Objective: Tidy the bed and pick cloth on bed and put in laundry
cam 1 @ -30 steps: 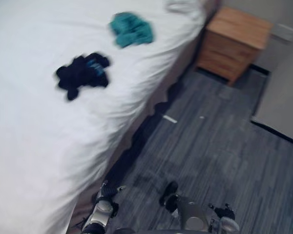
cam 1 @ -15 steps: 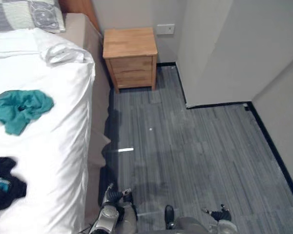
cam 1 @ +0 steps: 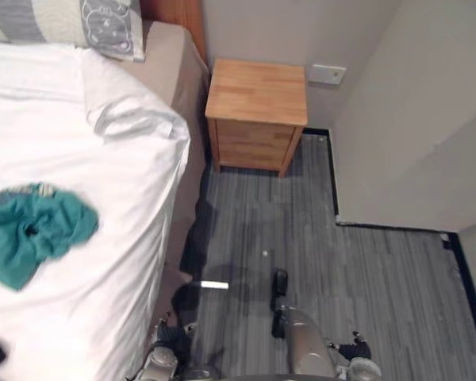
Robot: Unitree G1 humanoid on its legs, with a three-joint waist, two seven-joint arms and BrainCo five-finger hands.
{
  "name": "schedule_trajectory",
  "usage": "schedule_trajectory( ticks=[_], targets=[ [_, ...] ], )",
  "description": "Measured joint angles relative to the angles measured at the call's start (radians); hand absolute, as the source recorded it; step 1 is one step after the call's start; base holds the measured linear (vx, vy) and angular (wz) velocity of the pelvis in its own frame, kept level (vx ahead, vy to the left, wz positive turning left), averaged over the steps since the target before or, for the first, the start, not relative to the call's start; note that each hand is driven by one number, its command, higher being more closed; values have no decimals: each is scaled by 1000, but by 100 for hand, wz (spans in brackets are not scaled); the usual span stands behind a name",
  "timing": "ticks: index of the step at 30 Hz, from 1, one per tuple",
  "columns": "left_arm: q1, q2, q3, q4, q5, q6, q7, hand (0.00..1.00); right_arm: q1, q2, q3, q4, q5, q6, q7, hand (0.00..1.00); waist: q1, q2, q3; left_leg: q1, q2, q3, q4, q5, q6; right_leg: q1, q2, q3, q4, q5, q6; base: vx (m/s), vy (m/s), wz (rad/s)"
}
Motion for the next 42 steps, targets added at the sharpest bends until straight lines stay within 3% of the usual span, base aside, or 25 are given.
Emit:
schedule_trajectory(
  ticks=[1,2,3,4,6,8,11,12,13,15,17,19,20,21,23,26,28,29,30,34,36,37,38,39,42],
  targets=[
    [1,-12,30,-7,-1,0,-1,0,-3,-7,-6,0,0,2,7,0,6,12,7,-61,47,13,200,37,-46,34,29,-7,31,-55,-29,518,-273,-23],
    [0,-16,50,-15,-2,0,-1,0,-2,-5,-5,-2,0,2,12,0,8,17,10,-127,78,10,366,98,-40,67,51,-8,32,-83,-38,501,-264,-34],
    [8,-27,78,-37,-5,-1,0,0,1,-7,5,-13,2,4,19,0,14,25,12,-229,134,3,622,249,4,134,87,3,3,-116,-51,739,-313,-47],
    [18,-27,85,-61,-11,-7,1,0,-4,-16,28,-23,2,3,18,0,20,35,12,-323,185,10,851,229,9,205,126,25,-26,-138,-61,618,-221,-66],
    [15,-23,93,-93,-22,-20,1,0,-27,-16,54,-24,5,2,19,0,44,24,18,-428,205,49,980,157,12,320,148,76,-81,-158,-75,671,-187,-78],
    [15,-30,93,-130,-40,-25,1,0,-55,-14,77,-12,5,4,24,0,70,17,21,-504,183,103,866,88,11,406,138,106,-135,-166,-74,566,-96,-68],
    [15,-50,91,-140,-51,-32,3,0,-108,-12,82,0,-14,15,40,0,85,24,17,-547,80,205,390,87,20,493,90,107,-200,-204,-16,487,53,-47],
    [20,-66,89,-136,-53,-32,3,0,-105,-22,88,1,-26,16,42,0,101,47,3,-548,66,262,237,192,52,516,94,96,-210,-231,3,494,147,-16],
    [18,-64,84,-128,-55,-33,2,0,-111,-19,95,8,-38,19,43,0,106,52,0,-537,58,327,210,220,183,547,91,78,-209,-258,23,621,189,34],
    [21,-45,74,-131,-53,-39,2,0,-104,13,109,27,-62,20,45,0,107,-8,-27,-508,-13,375,145,210,200,568,32,-10,-190,-270,47,517,166,91],
    [19,-49,74,-129,-54,-39,-1,0,-108,22,125,59,-89,19,49,0,118,-36,-35,-461,-87,307,84,196,220,552,-11,-112,-33,-301,98,530,171,131],
    [26,-61,69,-116,-63,-39,-1,0,-101,7,124,70,-91,19,61,0,116,-32,-36,-376,-138,194,3,196,222,427,-96,-159,397,-253,98,449,125,168],
    [23,-58,49,-105,-64,-37,0,0,-95,7,132,68,-90,17,65,0,105,-35,-36,-329,-148,114,-23,192,226,340,-112,-98,615,-286,85,442,-18,211],
    [23,-43,31,-88,-64,-36,0,0,-99,3,138,67,-92,17,64,0,91,-27,-30,-296,-154,33,-37,190,227,288,-88,-54,659,-363,67,547,-94,264],
    [21,-35,27,-83,-76,-29,2,0,-104,-8,148,62,-100,15,64,0,84,-21,-26,-251,-155,-81,-42,190,226,247,-24,42,499,-423,60,451,-144,222],
    [18,-34,26,-59,-82,-28,3,0,-99,-19,150,62,-100,8,64,0,70,-25,-29,-240,-170,-264,-13,169,190,197,76,364,255,-420,82,363,-231,221],
    [-1,-32,27,-31,-83,-26,-2,0,-76,-13,143,72,-97,0,63,0,63,-67,-35,-270,-222,-412,52,124,127,198,57,576,84,-313,105,368,-404,292],
    [-5,-28,33,-31,-82,-28,-2,0,-68,-15,138,82,-96,1,62,0,65,-76,-29,-276,-237,-435,65,104,110,208,28,540,91,-235,116,278,-455,264],
    [-11,-52,52,-24,-82,-29,-2,0,-68,-36,115,91,-96,3,63,0,73,-36,-33,-286,-186,-441,71,96,99,229,38,433,93,-245,97,197,-403,226],
    [-3,-93,104,-36,-82,-31,-2,0,-69,-17,105,45,-78,2,61,0,97,14,-50,-327,-47,-323,-21,155,15,277,74,211,23,-234,31,84,-271,153],
    [-9,-94,103,-43,-81,-31,-3,0,-66,6,102,30,-66,3,61,0,92,9,-47,-351,-7,-187,0,160,27,295,60,134,21,-241,12,-8,-141,121],
    [-21,-96,107,-43,-82,-29,-2,0,-60,19,101,17,-42,1,58,0,89,1,-42,-362,44,71,65,146,52,319,30,69,16,-246,5,-27,-71,135],
    [-21,-98,104,-44,-81,-25,-2,0,-60,22,98,15,-33,1,59,0,90,3,-44,-358,68,197,103,136,67,325,18,46,16,-246,5,-46,30,126],
    [-19,-101,103,-42,-81,-17,-2,0,-59,26,85,11,-24,1,58,0,90,4,-43,-343,85,312,143,133,73,329,5,25,16,-251,12,-48,85,68],
    [-3,-85,102,-42,-80,-16,-5,0,-62,37,85,25,1,2,62,0,94,0,-51,-302,25,323,50,152,76,341,-28,23,-11,-246,50,-77,145,41]
  ],
)
